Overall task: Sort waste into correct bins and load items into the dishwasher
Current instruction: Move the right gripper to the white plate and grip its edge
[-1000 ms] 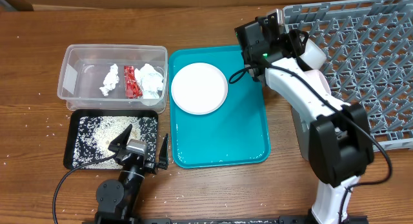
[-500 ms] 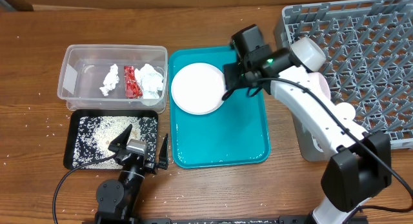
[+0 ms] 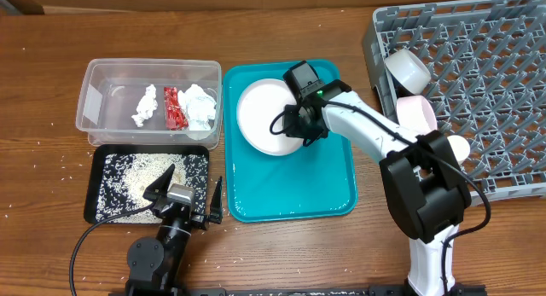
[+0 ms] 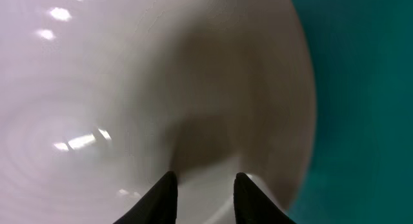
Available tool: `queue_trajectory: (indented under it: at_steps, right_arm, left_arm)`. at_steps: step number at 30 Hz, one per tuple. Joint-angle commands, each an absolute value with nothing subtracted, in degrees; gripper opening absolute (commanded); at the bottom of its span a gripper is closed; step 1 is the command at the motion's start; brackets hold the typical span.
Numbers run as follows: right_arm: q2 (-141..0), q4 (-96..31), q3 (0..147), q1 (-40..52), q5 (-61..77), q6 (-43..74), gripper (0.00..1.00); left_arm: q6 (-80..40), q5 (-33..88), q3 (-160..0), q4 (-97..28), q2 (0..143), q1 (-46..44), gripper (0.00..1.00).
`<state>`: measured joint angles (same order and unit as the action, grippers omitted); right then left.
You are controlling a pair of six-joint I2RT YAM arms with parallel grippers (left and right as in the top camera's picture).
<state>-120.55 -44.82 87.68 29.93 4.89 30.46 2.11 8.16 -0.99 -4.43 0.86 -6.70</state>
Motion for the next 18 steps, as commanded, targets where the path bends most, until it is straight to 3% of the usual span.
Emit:
queue_trajectory:
  at_steps: [1, 4, 6, 18]
  right_arm:
    - [-121.0, -44.9, 87.4, 29.1, 3.9, 32.0, 0.31]
    - [-121.0, -46.7, 87.4, 29.1, 4.5, 31.9, 0.31]
    - [-120.7, -47.9, 87.7, 29.1, 4.5, 30.3, 0.38]
    - [-110.9, -51.7, 88.6, 25.2, 3.5, 24.0, 0.39]
  left_arm:
    - [3.0, 8.2, -0.5, -4.2, 0.3, -6.3, 1.0]
    - [3.0, 8.2, -0.5, -4.2, 0.3, -6.3, 1.0]
    - [3.0, 8.2, -0.5, -4.2, 0.3, -6.3, 1.0]
    - [3.0, 8.2, -0.5, -4.2, 0.3, -6.3, 1.0]
